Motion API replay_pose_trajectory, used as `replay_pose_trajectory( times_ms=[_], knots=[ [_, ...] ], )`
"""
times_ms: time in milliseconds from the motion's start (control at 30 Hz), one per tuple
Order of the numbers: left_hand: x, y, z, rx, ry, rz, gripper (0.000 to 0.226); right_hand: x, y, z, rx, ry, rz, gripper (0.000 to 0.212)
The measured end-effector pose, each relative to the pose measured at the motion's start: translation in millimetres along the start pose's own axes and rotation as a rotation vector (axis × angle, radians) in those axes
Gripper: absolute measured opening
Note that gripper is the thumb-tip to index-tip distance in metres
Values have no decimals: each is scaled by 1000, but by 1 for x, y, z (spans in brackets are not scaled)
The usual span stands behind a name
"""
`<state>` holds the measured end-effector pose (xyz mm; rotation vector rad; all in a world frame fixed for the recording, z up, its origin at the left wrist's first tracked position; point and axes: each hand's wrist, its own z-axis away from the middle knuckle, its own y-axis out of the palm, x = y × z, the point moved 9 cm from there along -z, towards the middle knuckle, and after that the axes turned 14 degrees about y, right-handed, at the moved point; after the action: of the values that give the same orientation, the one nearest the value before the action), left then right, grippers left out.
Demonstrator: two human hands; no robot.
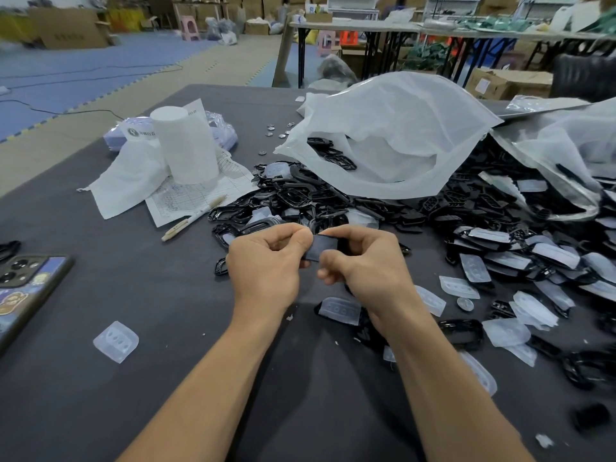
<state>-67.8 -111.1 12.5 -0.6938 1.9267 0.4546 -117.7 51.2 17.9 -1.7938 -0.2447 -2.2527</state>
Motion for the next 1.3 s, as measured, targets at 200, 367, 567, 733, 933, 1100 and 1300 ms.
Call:
replay_pose_trajectory(
  times_ms=[200,367,567,733,933,1100,1300],
  knots=[
    [-1,1,2,-9,2,-25,34,2,-12,-2,-79,2,95,43],
    [6,-2,3,3,-50,-60,12,26,-1,19,-240,-286,643,42],
    [9,13,10,110,-91,-37,29,21,-48,12,-323,-151,732,41],
    [7,5,3,67,-56,-46,33,42,-156,-1,-532,71,951,35],
    [1,6,7,181,30,-364,37,58,-208,-14,-578,180,1038,46],
    [3,22,6,454,80,-720,54,58,-137,-33,-399,41,1039,30],
    [5,44,18,722,209,-712,76,21,-83,-48,-239,113,1182,25]
  ],
)
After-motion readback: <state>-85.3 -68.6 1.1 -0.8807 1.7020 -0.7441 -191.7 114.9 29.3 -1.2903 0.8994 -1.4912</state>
